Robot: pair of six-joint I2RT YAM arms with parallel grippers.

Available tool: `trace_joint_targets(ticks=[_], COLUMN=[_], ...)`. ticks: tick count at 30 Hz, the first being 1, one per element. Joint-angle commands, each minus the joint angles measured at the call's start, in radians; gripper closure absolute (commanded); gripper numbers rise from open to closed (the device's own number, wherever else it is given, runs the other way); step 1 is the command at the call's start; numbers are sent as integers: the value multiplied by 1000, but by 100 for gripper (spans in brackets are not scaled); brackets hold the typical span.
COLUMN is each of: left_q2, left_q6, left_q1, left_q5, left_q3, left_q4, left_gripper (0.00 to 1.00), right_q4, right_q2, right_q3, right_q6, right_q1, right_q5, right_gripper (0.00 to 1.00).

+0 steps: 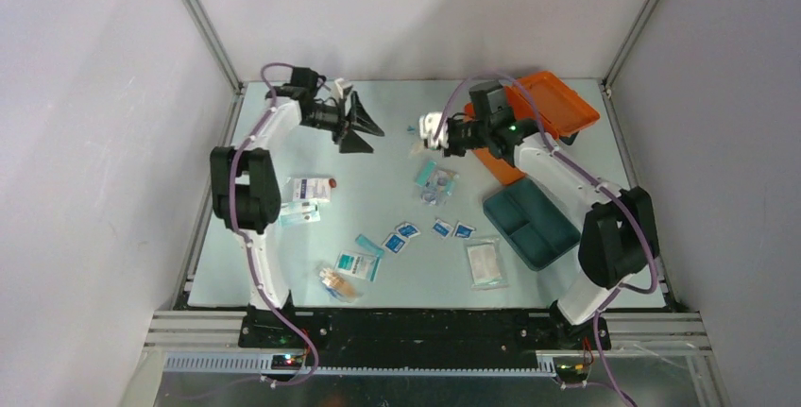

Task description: Organize the medicine kit

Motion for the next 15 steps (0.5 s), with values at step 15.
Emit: trace_joint_targets(ticks=[15], left_q2=[-291], left_q6=[457], left_q1=[8], left_q5=[-707], left_q3=[39], left_q4=[-127], left_gripper=[30], right_q4=[167], right_q2=[55], right_q3=[139], right_q6=[1644], right_q1=[-471], right_q5=[418], right_gripper=[96])
